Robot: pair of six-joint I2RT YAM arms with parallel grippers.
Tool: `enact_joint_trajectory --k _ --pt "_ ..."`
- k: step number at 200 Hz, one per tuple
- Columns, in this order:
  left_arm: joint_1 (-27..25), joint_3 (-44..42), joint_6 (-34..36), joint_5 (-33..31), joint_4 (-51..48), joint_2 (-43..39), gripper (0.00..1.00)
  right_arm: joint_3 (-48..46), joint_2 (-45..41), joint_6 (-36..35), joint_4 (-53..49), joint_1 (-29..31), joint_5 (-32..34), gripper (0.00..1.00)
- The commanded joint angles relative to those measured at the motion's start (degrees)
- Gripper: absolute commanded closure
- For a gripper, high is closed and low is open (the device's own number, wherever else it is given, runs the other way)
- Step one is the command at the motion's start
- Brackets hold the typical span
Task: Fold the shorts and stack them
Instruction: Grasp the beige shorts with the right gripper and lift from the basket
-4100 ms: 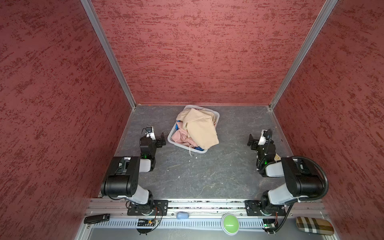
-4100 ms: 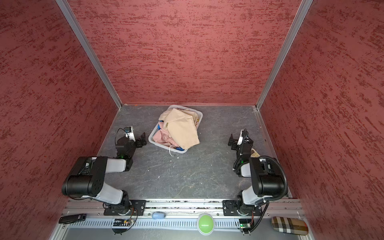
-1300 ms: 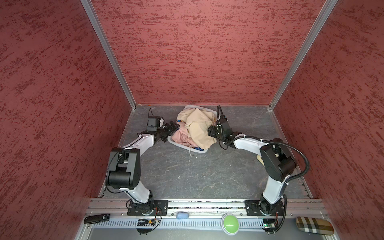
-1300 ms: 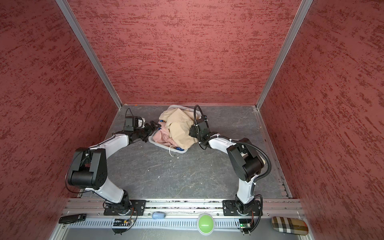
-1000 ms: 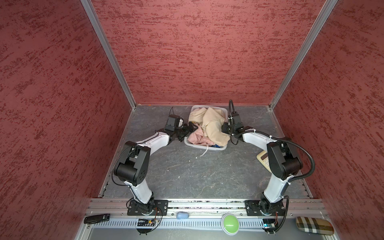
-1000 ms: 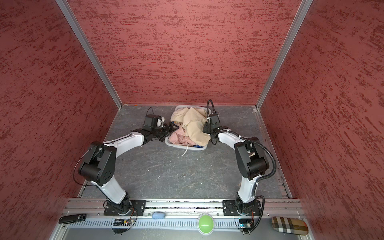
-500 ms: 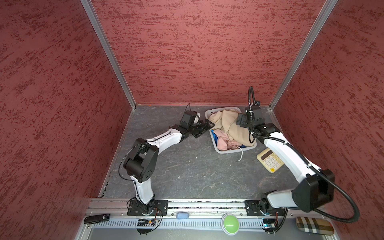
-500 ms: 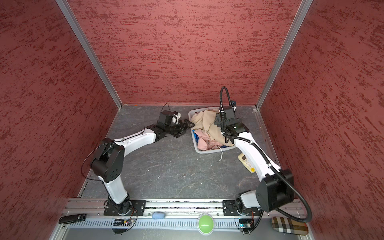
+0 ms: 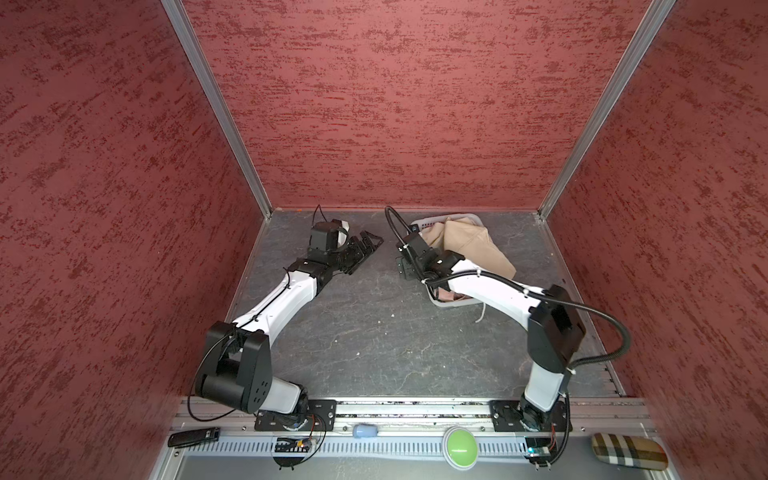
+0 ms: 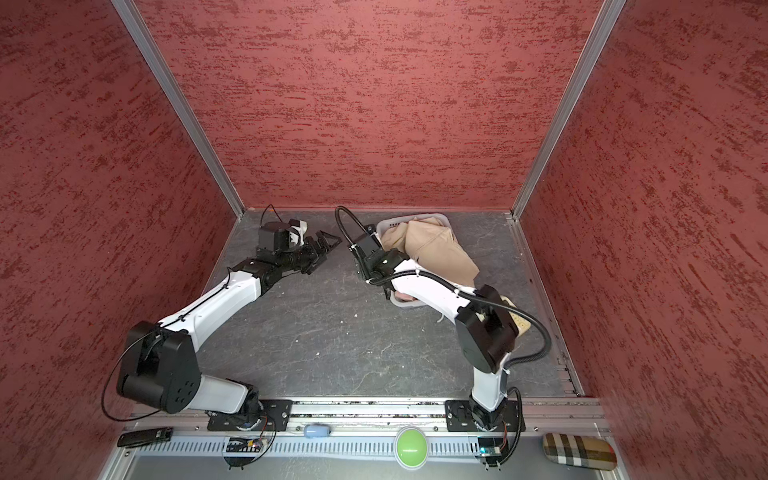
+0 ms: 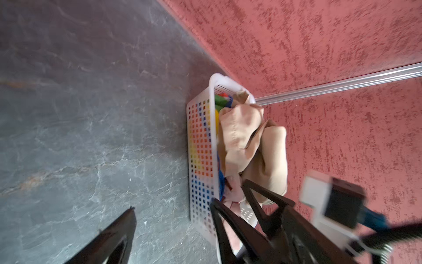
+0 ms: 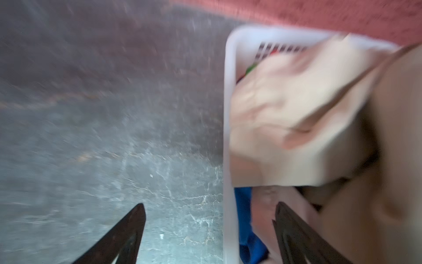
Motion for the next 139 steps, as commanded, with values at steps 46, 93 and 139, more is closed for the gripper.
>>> enact_joint_trajectory --k 46,93,139 --pt "-4.1 -2.1 0.0 0.9 1.4 -4.6 0.01 1.4 5.2 -2.3 -0.1 -4.4 -2.6 0.47" --pt "-9.6 0.7 0.4 -1.4 0.5 -4.1 0.01 -4.0 1.9 -9.7 3.3 -13.4 -2.8 0.85" --pt "-11.6 3.8 0.0 -1.6 1.5 -0.9 0.01 -6.7 0.1 -20.4 6.4 -23.0 -1.1 0.96"
